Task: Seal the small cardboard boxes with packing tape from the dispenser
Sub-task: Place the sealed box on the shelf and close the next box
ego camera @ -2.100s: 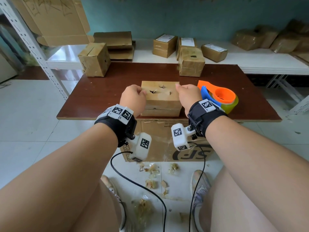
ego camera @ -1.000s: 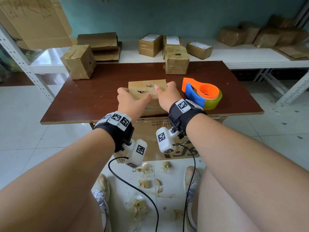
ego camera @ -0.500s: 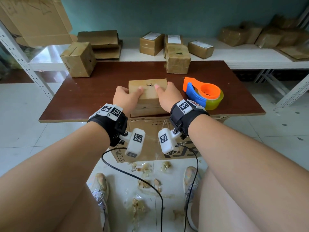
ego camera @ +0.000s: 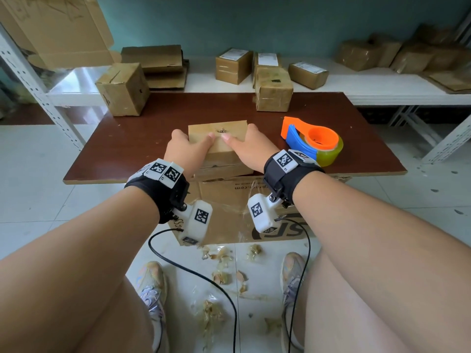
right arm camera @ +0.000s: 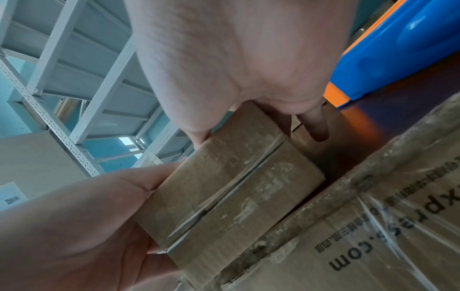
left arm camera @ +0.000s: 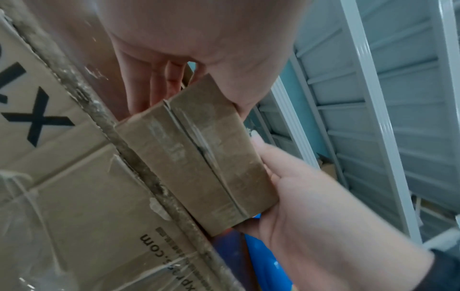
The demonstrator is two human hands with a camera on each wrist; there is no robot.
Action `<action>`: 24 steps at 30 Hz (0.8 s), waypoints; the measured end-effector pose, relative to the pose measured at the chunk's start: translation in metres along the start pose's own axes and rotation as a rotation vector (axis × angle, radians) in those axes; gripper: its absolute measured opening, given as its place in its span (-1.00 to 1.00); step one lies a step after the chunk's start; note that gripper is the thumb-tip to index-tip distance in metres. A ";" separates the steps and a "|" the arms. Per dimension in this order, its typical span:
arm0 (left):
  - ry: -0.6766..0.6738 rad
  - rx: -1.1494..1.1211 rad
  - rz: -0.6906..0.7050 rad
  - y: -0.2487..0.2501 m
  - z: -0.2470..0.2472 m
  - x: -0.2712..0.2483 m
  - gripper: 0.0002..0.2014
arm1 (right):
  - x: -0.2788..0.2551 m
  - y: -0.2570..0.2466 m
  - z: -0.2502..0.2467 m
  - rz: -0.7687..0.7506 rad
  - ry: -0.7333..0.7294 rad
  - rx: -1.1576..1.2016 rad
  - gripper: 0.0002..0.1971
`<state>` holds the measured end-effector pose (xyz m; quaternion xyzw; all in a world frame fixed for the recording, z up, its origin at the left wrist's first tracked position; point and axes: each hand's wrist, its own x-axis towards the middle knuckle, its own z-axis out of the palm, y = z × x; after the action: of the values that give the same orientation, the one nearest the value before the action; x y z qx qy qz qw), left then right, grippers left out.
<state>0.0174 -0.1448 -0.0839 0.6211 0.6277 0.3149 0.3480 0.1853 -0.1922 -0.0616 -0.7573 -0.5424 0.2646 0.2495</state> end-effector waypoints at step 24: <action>0.112 -0.145 0.136 0.004 0.003 -0.004 -0.61 | 0.010 -0.011 0.008 0.177 0.190 0.439 -0.23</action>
<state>0.0221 -0.1492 -0.0815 0.6170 0.5780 0.4167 0.3341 0.1755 -0.1788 -0.0614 -0.7510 -0.3775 0.3248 0.4336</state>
